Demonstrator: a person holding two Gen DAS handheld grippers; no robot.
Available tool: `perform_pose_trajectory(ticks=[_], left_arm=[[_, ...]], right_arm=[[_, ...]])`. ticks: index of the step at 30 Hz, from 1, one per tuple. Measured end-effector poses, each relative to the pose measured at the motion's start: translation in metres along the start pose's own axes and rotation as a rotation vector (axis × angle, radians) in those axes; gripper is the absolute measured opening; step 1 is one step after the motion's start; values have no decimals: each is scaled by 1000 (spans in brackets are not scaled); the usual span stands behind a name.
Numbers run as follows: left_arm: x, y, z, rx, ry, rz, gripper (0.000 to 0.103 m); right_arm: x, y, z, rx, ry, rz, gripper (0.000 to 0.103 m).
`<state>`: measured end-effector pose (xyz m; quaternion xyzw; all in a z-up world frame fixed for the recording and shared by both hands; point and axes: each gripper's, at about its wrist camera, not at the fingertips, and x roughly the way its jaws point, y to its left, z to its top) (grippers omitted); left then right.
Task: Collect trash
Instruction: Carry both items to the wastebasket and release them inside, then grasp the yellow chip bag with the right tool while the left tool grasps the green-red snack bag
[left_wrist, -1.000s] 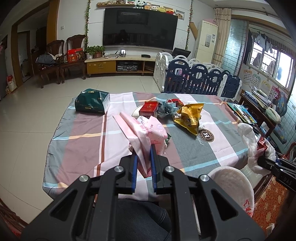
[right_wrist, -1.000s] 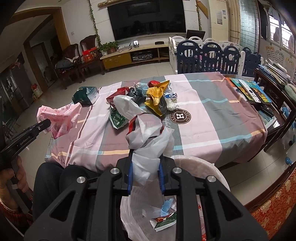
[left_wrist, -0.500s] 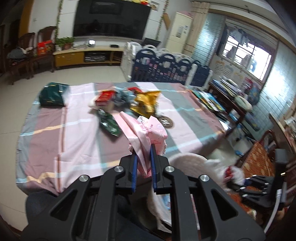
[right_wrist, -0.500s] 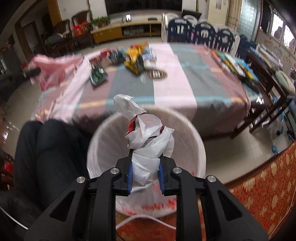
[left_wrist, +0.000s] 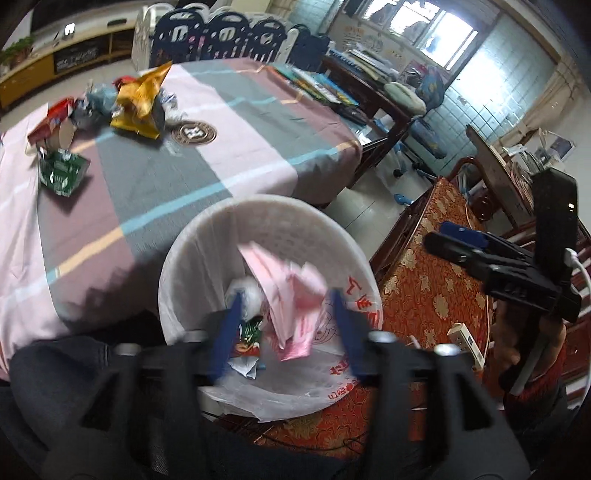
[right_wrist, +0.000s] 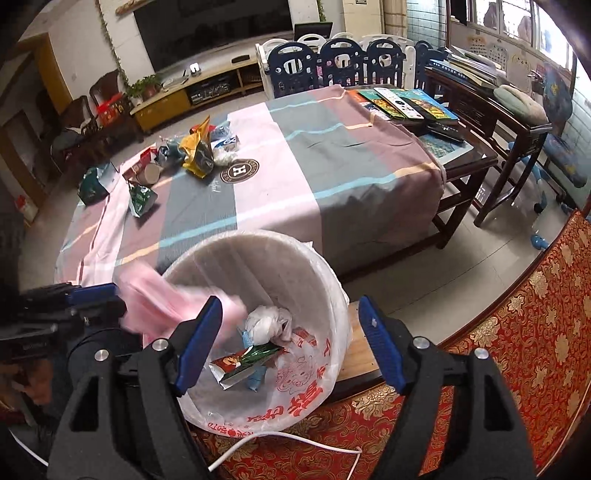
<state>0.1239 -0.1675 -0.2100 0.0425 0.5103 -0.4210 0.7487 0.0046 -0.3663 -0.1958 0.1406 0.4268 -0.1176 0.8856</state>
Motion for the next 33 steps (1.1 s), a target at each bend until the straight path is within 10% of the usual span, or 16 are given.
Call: perform_pose_trajectory(ticks=[13, 22, 30, 33], left_arm=[[-7, 191, 75, -409, -145, 419, 89], [67, 256, 137, -460, -35, 429, 90], [67, 267, 121, -424, -36, 396, 5], [44, 255, 101, -383, -69, 405, 2]], right_arm=[[49, 42, 9, -60, 73, 75, 76], [74, 67, 14, -98, 125, 97, 76], [87, 74, 33, -91, 111, 113, 76], [97, 85, 54, -107, 73, 131, 76]])
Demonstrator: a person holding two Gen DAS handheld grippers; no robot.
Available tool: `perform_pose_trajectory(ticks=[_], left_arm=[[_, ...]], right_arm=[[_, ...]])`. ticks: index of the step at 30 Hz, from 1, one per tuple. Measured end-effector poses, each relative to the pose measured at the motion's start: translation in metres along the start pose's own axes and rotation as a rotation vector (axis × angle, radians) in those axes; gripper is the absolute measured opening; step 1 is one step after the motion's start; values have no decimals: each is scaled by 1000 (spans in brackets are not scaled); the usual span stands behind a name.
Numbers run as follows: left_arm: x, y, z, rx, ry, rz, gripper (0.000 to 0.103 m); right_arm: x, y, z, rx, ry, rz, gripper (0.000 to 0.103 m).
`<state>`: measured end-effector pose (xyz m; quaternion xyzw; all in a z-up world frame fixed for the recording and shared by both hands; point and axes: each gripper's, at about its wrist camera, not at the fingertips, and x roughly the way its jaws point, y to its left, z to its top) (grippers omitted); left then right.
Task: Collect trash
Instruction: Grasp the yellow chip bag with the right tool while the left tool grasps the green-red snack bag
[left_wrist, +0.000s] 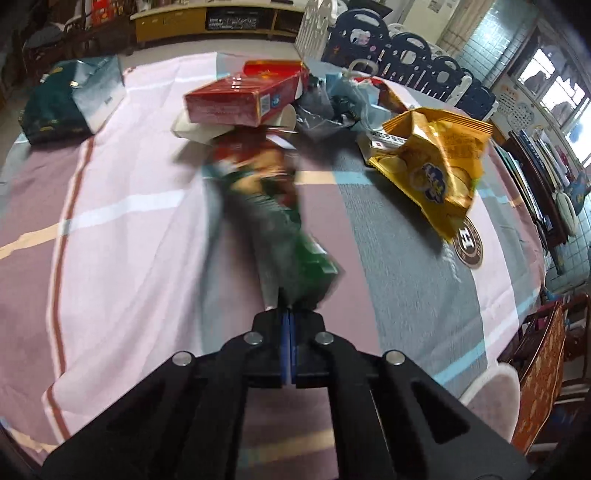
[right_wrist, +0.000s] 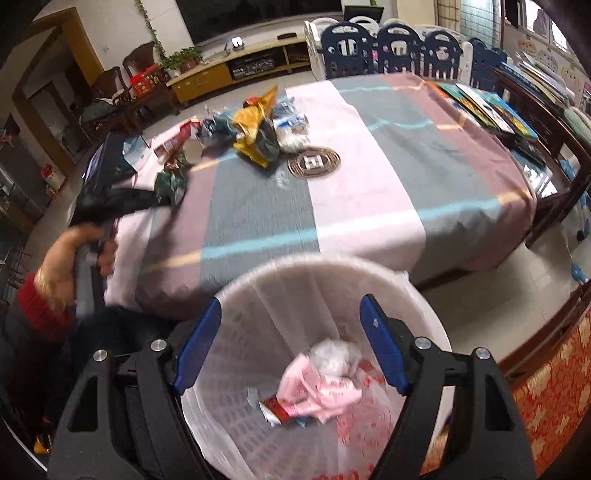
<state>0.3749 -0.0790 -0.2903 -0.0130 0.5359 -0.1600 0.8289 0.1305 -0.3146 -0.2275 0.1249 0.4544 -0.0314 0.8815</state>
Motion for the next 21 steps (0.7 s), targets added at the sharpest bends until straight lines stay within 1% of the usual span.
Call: perform_pose_trajectory(ticks=[2, 4, 7, 9, 11, 12, 14, 15, 16, 17, 18, 19, 20, 21], left_arm=[[-17, 6, -17, 11, -22, -2, 2], [-35, 11, -35, 17, -43, 13, 2], [-62, 29, -60, 2, -91, 45, 2], [-75, 41, -71, -16, -112, 67, 2], [-88, 60, -81, -42, -127, 83, 2], [-90, 67, -81, -50, -131, 85, 2], [-98, 77, -84, -61, -144, 96, 2], [-100, 81, -85, -61, -149, 103, 2], [-101, 86, -85, -62, -151, 102, 2], [-100, 87, -85, -68, -149, 95, 2], [-99, 91, -85, -79, -144, 83, 2], [-97, 95, -86, -89, -137, 73, 2], [-95, 96, -86, -92, -132, 67, 2], [-93, 96, -87, -92, -126, 62, 2]], right_arm=[[10, 6, 19, -10, -37, 7, 76], [26, 12, 44, -14, -74, 5, 76], [53, 21, 79, -27, -106, 7, 76], [79, 33, 107, -58, -128, -1, 76], [105, 43, 129, -88, -126, -12, 76], [116, 47, 136, -101, -119, -16, 76], [147, 54, 151, -121, -91, -9, 76], [163, 56, 157, -115, -71, -19, 76], [175, 55, 161, -108, -53, -33, 71], [190, 54, 163, -99, -29, -45, 63], [201, 53, 164, -94, -3, -45, 38], [209, 52, 164, -88, 25, -36, 16], [212, 51, 162, -80, 37, -23, 7], [212, 51, 158, -71, 42, 3, 4]])
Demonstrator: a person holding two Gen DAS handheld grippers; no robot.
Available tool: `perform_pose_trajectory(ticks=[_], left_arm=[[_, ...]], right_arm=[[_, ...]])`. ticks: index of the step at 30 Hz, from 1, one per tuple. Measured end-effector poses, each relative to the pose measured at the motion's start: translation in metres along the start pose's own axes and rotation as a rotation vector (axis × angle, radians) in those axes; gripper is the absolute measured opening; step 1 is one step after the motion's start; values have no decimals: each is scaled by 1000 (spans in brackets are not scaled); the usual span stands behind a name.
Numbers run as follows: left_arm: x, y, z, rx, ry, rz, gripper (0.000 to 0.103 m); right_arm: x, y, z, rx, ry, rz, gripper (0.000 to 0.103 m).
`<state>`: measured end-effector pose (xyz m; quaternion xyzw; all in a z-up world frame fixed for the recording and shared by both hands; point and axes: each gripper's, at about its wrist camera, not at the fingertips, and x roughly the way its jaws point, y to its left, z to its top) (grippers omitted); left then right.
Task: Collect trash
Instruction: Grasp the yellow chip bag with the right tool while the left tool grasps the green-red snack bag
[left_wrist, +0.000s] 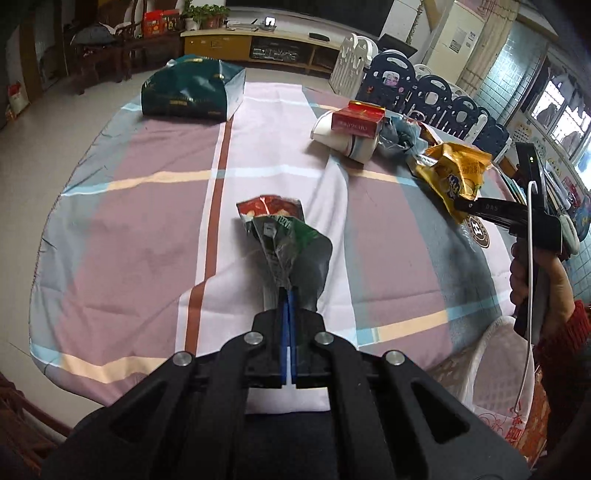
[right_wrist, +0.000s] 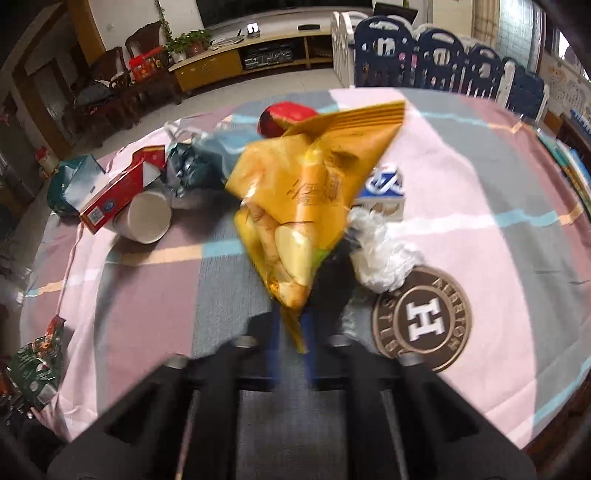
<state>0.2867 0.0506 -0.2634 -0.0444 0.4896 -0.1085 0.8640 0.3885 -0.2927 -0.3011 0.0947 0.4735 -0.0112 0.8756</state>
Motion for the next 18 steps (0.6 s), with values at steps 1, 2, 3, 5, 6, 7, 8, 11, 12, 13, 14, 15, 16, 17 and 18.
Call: perform_pose_trajectory(ticks=[1, 2, 3, 5, 6, 7, 8, 11, 12, 13, 14, 15, 16, 17, 18], left_arm=[[1, 1, -1, -1, 5, -10, 2], [2, 0, -2, -2, 7, -16, 2], [3, 0, -2, -4, 9, -22, 2], [2, 1, -4, -8, 10, -19, 2], [1, 1, -4, -12, 7, -19, 2], [0, 2, -4, -16, 6, -21, 3], [0, 2, -4, -19, 6, -21, 6], [-2, 1, -5, -23, 4, -19, 12], [-2, 0, -5, -20, 5, -20, 12], [-3, -2, -6, -17, 6, -22, 12], [-4, -2, -6, -15, 5, -21, 15], [-6, -3, -7, -14, 3, -23, 19], [-7, -3, -8, -13, 1, -21, 22], [-9, -3, -8, -13, -4, -14, 29], [-11, -3, -8, -14, -9, -6, 34]], right_arm=[[-4, 1, -5, -4, -5, 10, 1], [-9, 4, -10, -17, -6, 13, 1], [-18, 8, -17, -39, -5, 24, 1], [-37, 13, -34, -57, 5, 77, 1], [-48, 15, -43, -61, 17, 117, 1], [-57, 16, -54, -65, 30, 156, 1], [-65, 17, -62, -71, 38, 180, 1], [-80, 19, -87, -97, 68, 225, 1], [-81, 19, -95, -99, 88, 232, 2], [-80, 18, -101, -100, 113, 219, 7], [-80, 18, -106, -103, 127, 194, 10], [-82, 17, -111, -113, 138, 149, 21], [-82, 16, -115, -118, 141, 124, 33], [-86, 14, -119, -120, 136, 86, 51], [-90, 12, -122, -118, 121, 43, 65]])
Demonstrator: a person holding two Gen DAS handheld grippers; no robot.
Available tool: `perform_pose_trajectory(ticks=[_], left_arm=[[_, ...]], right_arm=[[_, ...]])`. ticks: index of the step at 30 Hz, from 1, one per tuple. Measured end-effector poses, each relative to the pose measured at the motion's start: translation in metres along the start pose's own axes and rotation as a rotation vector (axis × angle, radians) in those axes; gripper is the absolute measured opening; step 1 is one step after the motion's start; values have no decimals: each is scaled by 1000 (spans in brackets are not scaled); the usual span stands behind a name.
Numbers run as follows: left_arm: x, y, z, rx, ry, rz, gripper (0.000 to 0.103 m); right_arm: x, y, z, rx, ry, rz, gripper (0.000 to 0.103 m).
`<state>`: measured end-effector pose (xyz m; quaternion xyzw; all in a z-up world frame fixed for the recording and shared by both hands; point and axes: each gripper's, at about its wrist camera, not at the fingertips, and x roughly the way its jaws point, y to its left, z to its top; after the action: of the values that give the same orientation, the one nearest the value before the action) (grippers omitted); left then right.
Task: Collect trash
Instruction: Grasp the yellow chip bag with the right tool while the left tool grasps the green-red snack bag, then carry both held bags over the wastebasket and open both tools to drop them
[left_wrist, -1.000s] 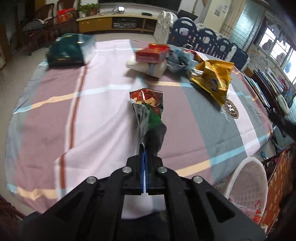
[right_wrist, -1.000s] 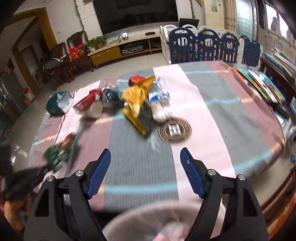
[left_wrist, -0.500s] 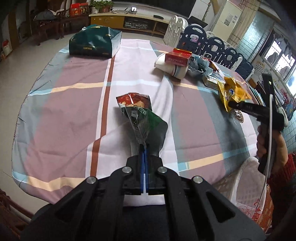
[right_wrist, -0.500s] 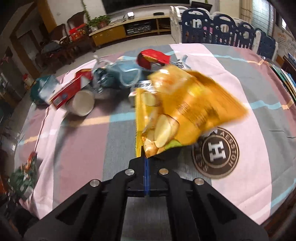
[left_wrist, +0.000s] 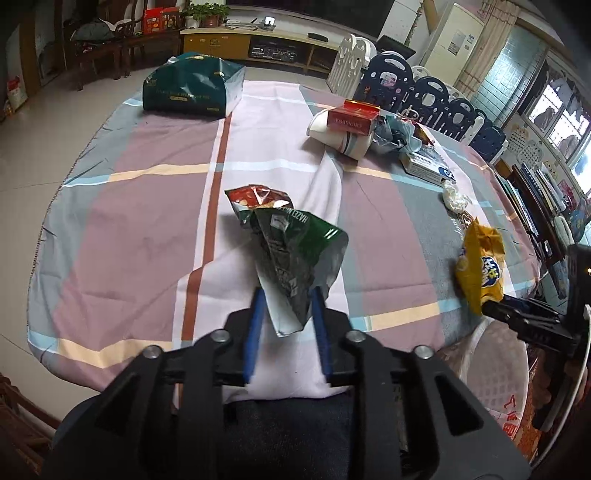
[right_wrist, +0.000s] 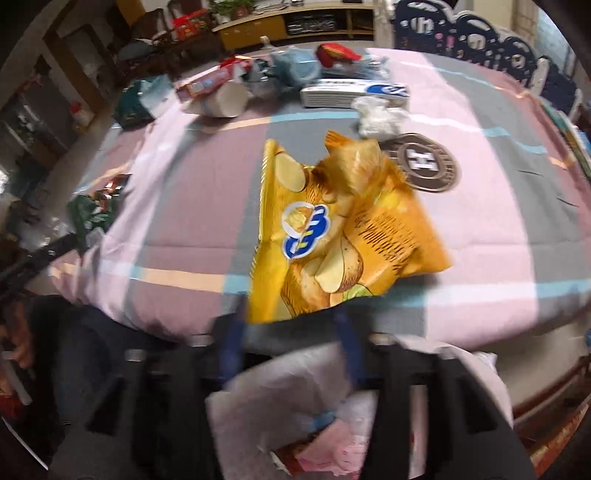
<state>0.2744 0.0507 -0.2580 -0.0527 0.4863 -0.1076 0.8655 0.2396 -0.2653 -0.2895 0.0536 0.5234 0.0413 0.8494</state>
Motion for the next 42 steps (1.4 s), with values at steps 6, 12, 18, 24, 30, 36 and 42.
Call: perform_pose_trajectory(ticks=[6, 12, 18, 24, 30, 36, 42], left_arm=[[-4, 5, 3, -19, -18, 22, 46], [-1, 13, 3, -50, -7, 23, 57], [-2, 22, 3, -84, 4, 13, 72], [-2, 18, 9, -117, 14, -36, 81], [30, -8, 22, -64, 93, -49, 74], [62, -36, 21, 53, 137, -26, 12], [41, -50, 24, 98, 74, -10, 2]], right_arm=[[-6, -3, 10, -28, -78, -197, 72], [22, 8, 28, -99, -52, -226, 81], [39, 21, 26, -141, -22, -202, 42], [20, 39, 13, -208, -53, -165, 31], [1, 52, 2, -214, -79, -142, 31], [-29, 67, -8, -234, -124, -189, 31], [-64, 74, -14, -241, -186, -235, 31]])
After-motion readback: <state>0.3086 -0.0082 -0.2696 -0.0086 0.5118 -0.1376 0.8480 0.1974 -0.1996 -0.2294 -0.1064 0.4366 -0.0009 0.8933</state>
